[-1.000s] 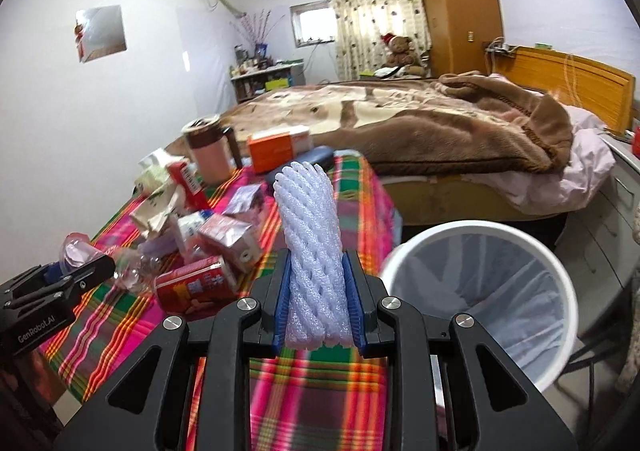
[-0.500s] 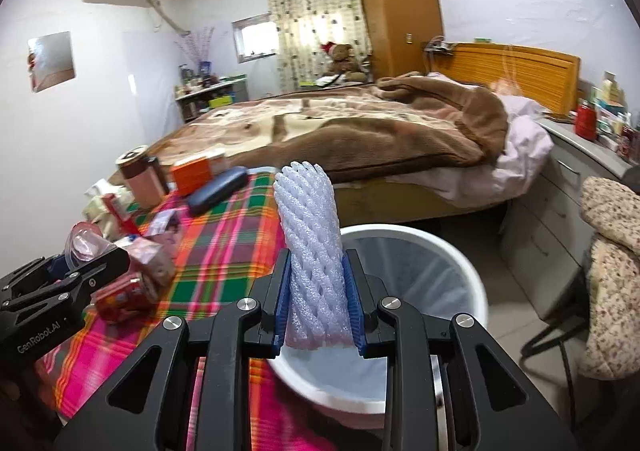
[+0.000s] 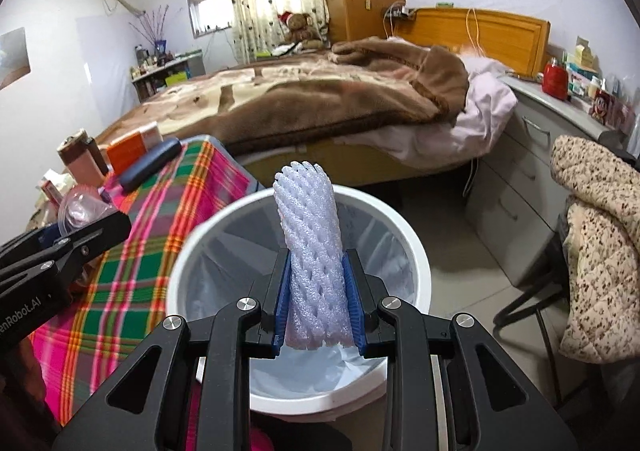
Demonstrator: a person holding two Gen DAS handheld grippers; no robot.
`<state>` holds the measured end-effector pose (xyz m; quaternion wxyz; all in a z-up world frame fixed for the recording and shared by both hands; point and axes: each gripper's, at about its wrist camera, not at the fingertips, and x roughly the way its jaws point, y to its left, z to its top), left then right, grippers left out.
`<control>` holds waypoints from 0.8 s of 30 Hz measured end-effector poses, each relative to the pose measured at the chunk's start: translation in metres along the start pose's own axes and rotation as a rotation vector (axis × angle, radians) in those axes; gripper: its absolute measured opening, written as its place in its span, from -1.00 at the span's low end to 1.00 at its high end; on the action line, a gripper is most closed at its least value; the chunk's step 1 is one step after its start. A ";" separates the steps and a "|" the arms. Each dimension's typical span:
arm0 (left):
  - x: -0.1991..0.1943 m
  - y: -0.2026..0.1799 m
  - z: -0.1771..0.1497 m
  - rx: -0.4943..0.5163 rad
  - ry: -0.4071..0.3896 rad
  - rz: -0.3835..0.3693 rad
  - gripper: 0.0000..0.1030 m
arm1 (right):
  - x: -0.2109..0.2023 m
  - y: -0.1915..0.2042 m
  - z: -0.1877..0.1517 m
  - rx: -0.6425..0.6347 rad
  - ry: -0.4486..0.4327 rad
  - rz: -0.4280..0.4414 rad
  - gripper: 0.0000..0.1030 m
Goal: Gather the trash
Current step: 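Carry the cup and foam net over the wastebasket and open both tools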
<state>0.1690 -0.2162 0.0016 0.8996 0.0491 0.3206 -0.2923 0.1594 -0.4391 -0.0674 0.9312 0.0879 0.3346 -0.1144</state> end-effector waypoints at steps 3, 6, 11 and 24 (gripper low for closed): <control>0.014 -0.004 0.000 0.016 0.025 -0.002 -0.06 | 0.007 -0.004 -0.002 0.000 0.028 -0.009 -0.48; 0.022 -0.005 0.000 0.017 0.035 -0.004 -0.06 | 0.012 -0.008 -0.002 0.002 0.041 -0.015 -0.47; 0.032 -0.004 -0.001 0.011 0.055 -0.010 0.10 | 0.017 -0.012 -0.004 0.003 0.069 -0.031 -0.46; 0.019 0.003 0.001 -0.014 0.038 -0.012 0.41 | 0.014 -0.008 -0.002 -0.002 0.059 -0.031 -0.01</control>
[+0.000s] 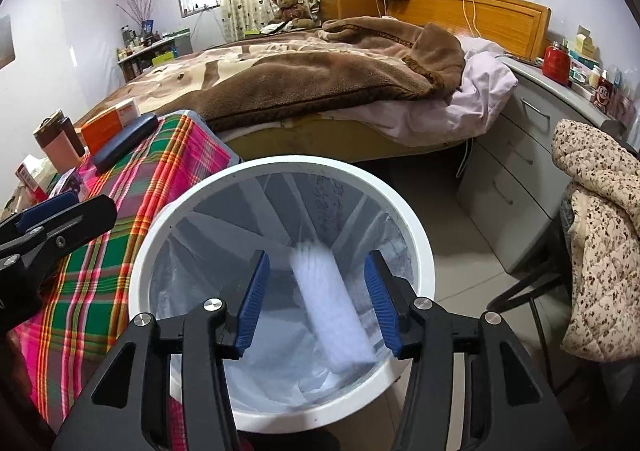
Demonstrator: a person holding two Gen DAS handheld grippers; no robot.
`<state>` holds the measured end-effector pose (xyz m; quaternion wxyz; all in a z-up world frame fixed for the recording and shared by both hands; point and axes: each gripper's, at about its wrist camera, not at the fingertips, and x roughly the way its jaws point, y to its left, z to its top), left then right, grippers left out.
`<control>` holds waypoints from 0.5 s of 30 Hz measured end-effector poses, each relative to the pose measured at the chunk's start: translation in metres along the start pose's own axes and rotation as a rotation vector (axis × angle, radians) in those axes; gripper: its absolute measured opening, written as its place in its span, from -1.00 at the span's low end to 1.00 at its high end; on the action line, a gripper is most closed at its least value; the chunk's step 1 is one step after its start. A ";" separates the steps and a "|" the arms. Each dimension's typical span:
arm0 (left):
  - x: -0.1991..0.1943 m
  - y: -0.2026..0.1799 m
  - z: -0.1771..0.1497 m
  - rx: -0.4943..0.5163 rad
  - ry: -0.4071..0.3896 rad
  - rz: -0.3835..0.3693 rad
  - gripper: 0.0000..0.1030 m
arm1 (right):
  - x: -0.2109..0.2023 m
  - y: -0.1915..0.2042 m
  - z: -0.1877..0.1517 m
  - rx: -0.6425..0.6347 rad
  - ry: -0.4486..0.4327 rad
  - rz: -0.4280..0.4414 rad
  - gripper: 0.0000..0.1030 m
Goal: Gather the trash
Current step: 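Carry the cup and foam net over the wastebasket and open both tools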
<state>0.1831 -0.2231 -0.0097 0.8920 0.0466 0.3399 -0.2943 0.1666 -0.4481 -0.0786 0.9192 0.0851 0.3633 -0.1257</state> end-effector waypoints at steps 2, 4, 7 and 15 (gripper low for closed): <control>-0.006 0.003 0.000 -0.007 -0.009 0.000 0.41 | -0.002 0.002 0.001 0.001 -0.005 0.003 0.00; -0.013 0.007 0.000 -0.014 -0.022 0.008 0.41 | -0.006 0.006 0.002 -0.003 -0.017 0.010 0.01; -0.022 0.016 -0.001 -0.030 -0.032 0.019 0.42 | -0.012 0.013 0.004 -0.014 -0.035 0.018 0.04; -0.054 0.035 -0.004 -0.060 -0.079 0.057 0.42 | -0.026 0.032 0.007 -0.032 -0.078 0.047 0.05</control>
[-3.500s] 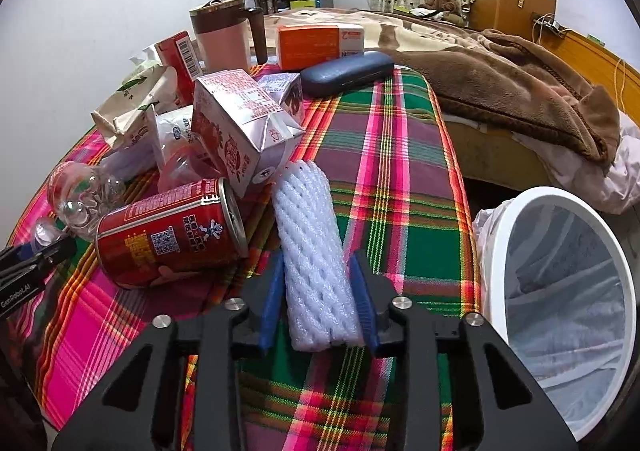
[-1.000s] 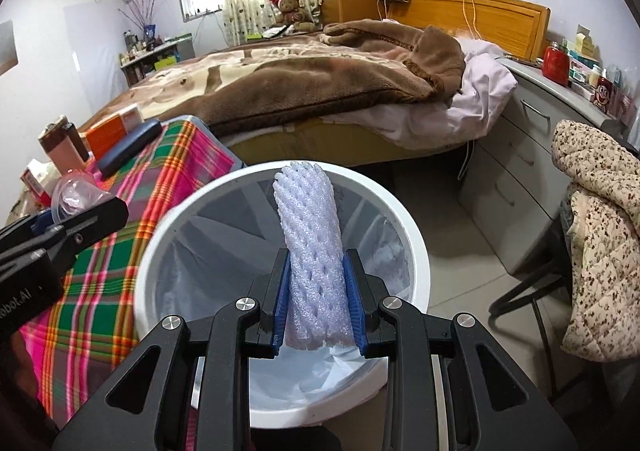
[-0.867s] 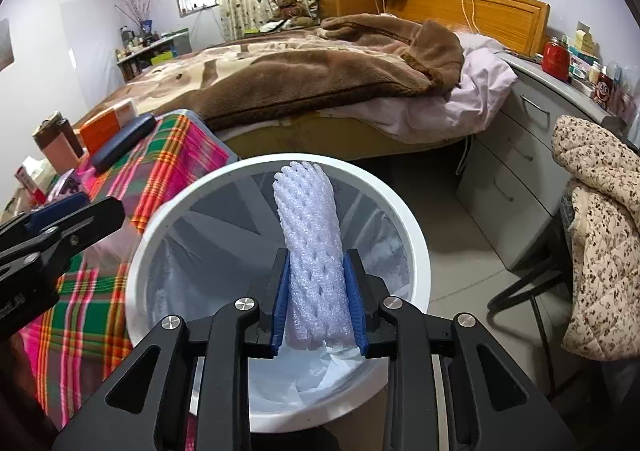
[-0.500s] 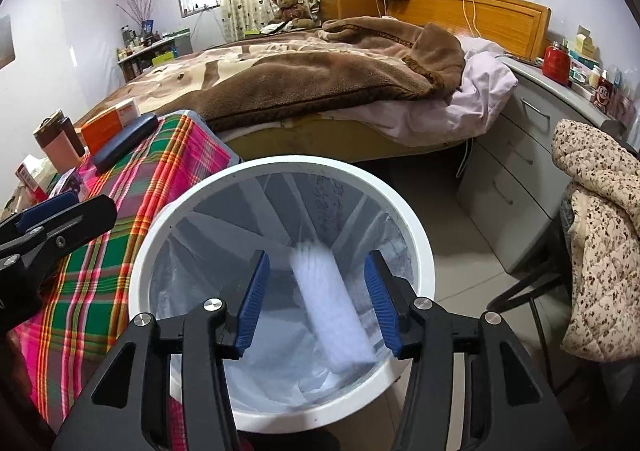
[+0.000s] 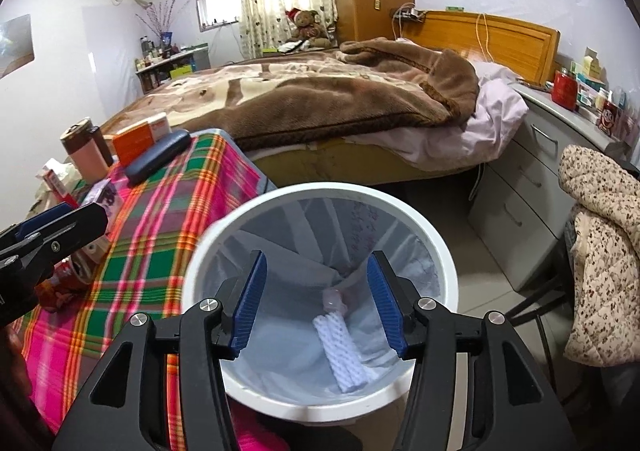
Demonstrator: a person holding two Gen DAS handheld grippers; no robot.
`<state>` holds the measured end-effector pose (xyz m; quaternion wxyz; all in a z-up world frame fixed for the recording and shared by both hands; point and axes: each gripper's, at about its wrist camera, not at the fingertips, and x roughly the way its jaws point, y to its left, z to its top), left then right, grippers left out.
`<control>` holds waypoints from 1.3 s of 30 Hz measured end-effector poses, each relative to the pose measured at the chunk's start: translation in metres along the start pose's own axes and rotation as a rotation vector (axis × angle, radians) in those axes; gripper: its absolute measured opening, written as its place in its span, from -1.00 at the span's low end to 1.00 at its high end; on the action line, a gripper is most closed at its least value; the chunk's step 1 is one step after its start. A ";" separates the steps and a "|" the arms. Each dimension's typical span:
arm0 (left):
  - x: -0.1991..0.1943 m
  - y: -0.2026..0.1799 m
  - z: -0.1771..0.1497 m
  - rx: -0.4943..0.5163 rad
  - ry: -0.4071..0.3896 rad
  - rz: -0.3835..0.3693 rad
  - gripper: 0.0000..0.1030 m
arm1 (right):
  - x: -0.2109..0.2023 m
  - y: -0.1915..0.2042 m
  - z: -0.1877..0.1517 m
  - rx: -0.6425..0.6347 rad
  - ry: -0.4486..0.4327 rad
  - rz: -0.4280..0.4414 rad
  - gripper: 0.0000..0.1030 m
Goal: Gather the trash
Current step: 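Carry the cup and foam net over the wastebasket and open both tools, then move both tools back over the table toward the bottle and can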
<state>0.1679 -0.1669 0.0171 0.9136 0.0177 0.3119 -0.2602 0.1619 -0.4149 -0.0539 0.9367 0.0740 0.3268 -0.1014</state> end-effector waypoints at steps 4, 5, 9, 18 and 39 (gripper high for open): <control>-0.017 0.013 -0.002 -0.014 -0.019 0.021 0.42 | -0.005 0.011 0.002 -0.009 -0.019 0.028 0.05; -0.022 0.018 -0.003 -0.023 -0.025 0.031 0.42 | -0.006 0.015 0.002 -0.013 -0.023 0.039 0.05; -0.039 0.042 -0.008 -0.058 -0.041 0.071 0.43 | -0.009 0.035 0.001 -0.039 -0.032 0.093 0.10; -0.073 0.113 -0.024 -0.157 -0.054 0.189 0.53 | -0.007 0.083 -0.005 -0.077 -0.010 0.199 0.18; -0.078 0.262 -0.061 -0.424 0.061 0.376 0.64 | 0.012 0.183 -0.023 -0.174 0.107 0.335 0.18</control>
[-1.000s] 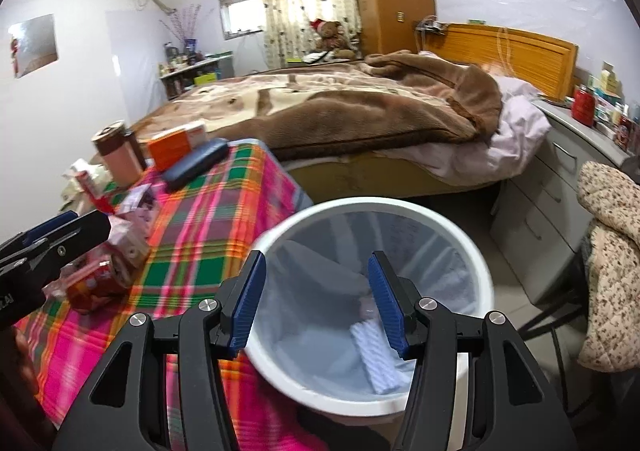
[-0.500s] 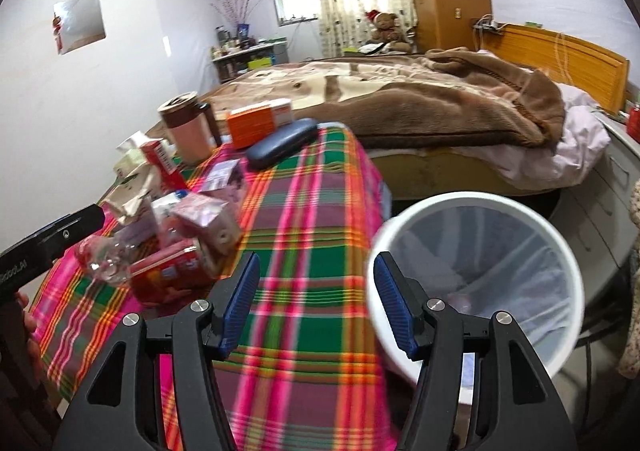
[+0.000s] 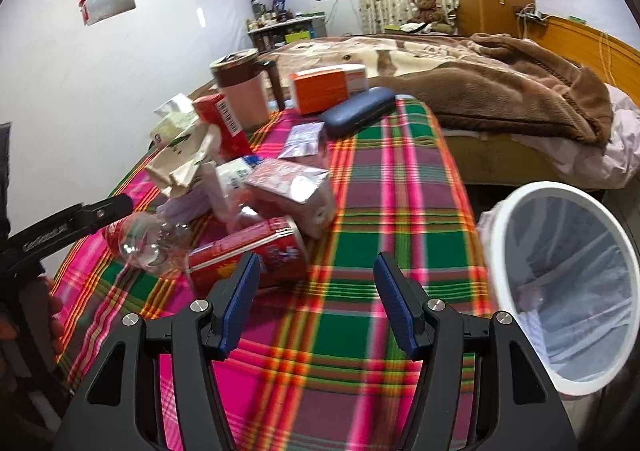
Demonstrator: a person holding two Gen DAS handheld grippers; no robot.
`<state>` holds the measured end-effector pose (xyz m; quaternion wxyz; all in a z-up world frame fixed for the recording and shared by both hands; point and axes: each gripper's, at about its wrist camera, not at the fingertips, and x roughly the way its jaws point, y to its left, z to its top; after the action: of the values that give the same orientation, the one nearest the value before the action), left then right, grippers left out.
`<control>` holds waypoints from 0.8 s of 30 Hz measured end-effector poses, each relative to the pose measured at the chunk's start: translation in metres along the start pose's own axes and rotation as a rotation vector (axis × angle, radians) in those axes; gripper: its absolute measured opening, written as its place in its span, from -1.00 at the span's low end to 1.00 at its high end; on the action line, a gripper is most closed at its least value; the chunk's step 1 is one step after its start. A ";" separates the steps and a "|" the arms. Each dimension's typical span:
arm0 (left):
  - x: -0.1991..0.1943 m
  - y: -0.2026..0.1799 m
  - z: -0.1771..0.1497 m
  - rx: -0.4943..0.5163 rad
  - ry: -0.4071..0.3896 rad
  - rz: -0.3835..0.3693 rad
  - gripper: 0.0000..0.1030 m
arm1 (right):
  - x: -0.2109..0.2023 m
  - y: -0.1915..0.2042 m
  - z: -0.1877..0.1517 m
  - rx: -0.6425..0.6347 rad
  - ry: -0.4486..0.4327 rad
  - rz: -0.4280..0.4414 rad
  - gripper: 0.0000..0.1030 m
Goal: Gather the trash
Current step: 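Move both tools back over the table toward the bottle and can, then grasp the red-label cola bottle with the left tool while the right tool grasps the red can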
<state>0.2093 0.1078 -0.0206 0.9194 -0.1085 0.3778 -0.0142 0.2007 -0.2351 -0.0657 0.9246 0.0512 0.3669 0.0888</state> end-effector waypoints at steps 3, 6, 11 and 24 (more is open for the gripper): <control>0.014 0.011 0.005 -0.036 0.037 -0.007 0.64 | 0.006 0.009 0.002 -0.012 0.011 0.002 0.18; 0.022 0.015 0.007 -0.049 0.056 -0.011 0.64 | 0.011 0.011 0.004 -0.003 0.023 0.012 0.18; 0.037 0.019 0.006 -0.081 0.122 -0.062 0.65 | 0.020 0.011 0.005 0.040 0.044 0.016 0.18; 0.051 0.000 0.008 0.014 0.193 -0.075 0.69 | 0.023 0.005 0.004 0.118 0.069 0.013 0.19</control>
<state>0.2509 0.1036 -0.0502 0.8784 -0.1140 0.4599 -0.0617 0.2187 -0.2262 -0.0776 0.9062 0.1050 0.4029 0.0745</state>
